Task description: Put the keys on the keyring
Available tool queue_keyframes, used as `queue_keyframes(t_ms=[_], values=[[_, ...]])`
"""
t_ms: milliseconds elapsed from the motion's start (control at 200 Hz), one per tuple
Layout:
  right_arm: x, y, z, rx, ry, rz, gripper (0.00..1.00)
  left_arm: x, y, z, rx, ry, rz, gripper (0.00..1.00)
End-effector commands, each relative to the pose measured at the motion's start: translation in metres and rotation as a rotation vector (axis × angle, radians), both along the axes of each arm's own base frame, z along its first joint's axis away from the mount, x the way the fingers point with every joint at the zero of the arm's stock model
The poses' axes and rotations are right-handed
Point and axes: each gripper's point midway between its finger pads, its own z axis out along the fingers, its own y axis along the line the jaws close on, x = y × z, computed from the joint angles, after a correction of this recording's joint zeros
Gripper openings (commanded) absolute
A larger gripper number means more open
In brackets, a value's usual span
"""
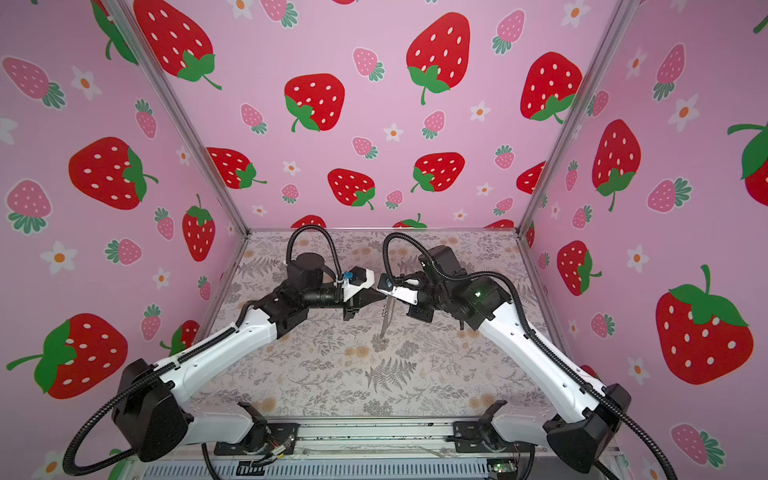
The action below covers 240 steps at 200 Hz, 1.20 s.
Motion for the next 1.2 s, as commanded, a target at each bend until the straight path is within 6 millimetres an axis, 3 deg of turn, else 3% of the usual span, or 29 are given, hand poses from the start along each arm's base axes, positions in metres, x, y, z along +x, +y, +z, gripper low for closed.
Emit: queue_keyframes(t_ms=[0,485,870,1196], values=[[-0.007,0.002,0.007,0.002,0.006,0.035,0.00,-0.007,-0.003,0.010,-0.032,-0.025,-0.031,0.00],[-0.007,0.017,0.020,0.067,0.034,0.062,0.00,-0.011,-0.012,0.006,-0.038,-0.023,-0.055,0.00],[-0.001,0.015,0.033,0.083,-0.025,0.042,0.00,-0.016,-0.017,-0.019,0.080,-0.020,-0.078,0.00],[-0.007,0.020,0.032,0.123,-0.005,0.072,0.00,-0.009,-0.022,-0.022,0.104,-0.003,-0.043,0.00]])
